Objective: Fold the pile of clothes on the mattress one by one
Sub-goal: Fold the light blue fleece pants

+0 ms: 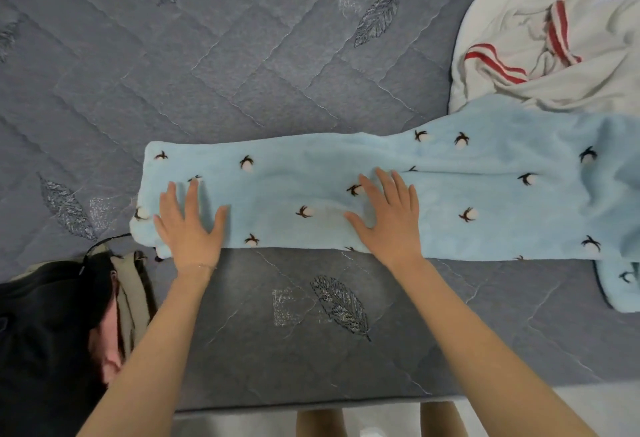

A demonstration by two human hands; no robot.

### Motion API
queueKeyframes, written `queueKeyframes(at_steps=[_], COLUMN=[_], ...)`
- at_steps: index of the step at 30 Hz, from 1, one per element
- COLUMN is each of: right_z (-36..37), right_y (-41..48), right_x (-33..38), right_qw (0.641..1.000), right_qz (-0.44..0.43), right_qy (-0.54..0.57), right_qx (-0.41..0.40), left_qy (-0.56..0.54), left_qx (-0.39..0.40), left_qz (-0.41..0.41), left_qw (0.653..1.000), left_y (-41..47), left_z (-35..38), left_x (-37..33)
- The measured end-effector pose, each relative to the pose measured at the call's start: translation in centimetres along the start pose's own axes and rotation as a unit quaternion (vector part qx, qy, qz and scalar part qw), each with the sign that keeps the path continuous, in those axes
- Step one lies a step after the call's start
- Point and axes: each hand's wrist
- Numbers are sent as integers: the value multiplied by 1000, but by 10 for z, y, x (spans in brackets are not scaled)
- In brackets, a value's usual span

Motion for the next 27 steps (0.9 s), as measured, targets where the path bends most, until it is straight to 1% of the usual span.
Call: queueKeyframes(at_steps=[5,9,13,17,20,23,25,27], right_z=[-44,-85,-124,-159,-187,-215,-231,-245], right_y=[-4,-9,-18,-25,-28,-28,-24,-17], right_x=[-51,-105,-157,-206,-239,-273,-295,-315], right_qw=[999,997,994,990,985,978,977,973], right_qz=[14,33,58,88,106,116,128,162], right_qy=[0,-11,-18,-28,-30,-50,-52,-65], right_qx=[-37,-69,-87,-106,-136,-163,-163,-154], left_qy=[5,2,-14,-27,-35,-41,-45,-58], left_qx=[45,74,99,103,116,135,153,173], left_qz=[119,182,225,274,302,313,319,322], left_qw=[992,981,969,956,945,939,934,929], left_y=[-23,-46,-74,-102,-123,-144,-156,-166], left_z=[30,57,83,104,119,131,136,140], left_x=[-83,-164,-241,-310,-354,-394,-419,-441])
Point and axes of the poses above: each hand's wrist, its own y-axis towards the middle knuckle, its own z-axis out of the palm, x = y × z, and after that the axes turned 6 degrees about -x, right-handed
